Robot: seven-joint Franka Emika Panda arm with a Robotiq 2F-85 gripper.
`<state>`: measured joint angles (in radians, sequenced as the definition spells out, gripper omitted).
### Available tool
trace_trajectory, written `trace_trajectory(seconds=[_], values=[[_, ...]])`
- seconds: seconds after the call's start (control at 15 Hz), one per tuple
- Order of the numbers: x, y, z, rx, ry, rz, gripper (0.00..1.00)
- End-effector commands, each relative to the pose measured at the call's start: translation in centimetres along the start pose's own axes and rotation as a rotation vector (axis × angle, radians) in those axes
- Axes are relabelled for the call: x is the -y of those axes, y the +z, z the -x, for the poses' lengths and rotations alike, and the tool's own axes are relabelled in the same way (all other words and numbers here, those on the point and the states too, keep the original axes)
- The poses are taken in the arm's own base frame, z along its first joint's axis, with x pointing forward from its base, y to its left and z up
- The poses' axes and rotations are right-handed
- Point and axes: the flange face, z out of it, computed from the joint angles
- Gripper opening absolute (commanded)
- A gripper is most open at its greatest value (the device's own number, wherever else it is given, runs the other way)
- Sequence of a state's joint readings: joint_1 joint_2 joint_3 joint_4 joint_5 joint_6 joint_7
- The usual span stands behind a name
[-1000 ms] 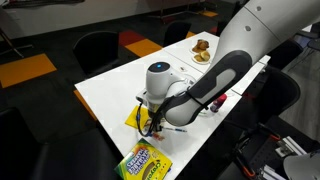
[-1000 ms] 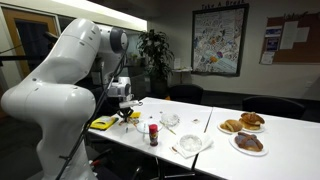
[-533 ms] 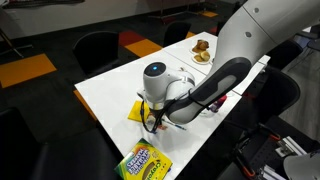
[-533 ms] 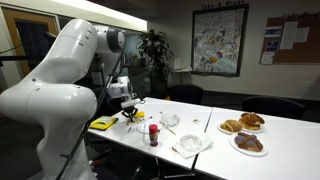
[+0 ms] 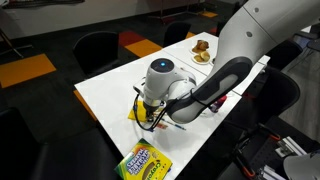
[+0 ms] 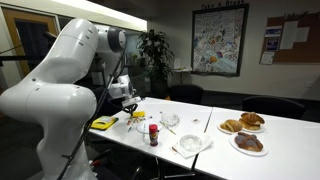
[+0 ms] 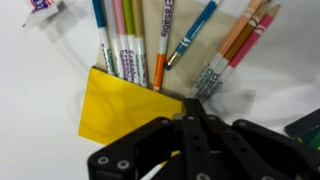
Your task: Pick up one pen and put it on the table
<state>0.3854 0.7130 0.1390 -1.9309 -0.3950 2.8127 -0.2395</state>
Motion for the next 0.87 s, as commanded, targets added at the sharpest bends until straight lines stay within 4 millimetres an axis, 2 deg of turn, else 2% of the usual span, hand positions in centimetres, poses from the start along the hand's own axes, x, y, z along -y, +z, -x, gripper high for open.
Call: trace_trajectory(seconds=[0.0,0.27,0.4,0.8], values=[[0.1,-1.5,0.3,-0.073,-0.017,-0.037,0.0],[-0.1,-2.6,0.3,-0.086,0.02,-0.13,0.0],[-0.5,-2.5,0.6,-0.099,0.044,-0.164,0.0],[-1.5,-4.0,1.2,-0.129,0.063,-0.162,0.0]])
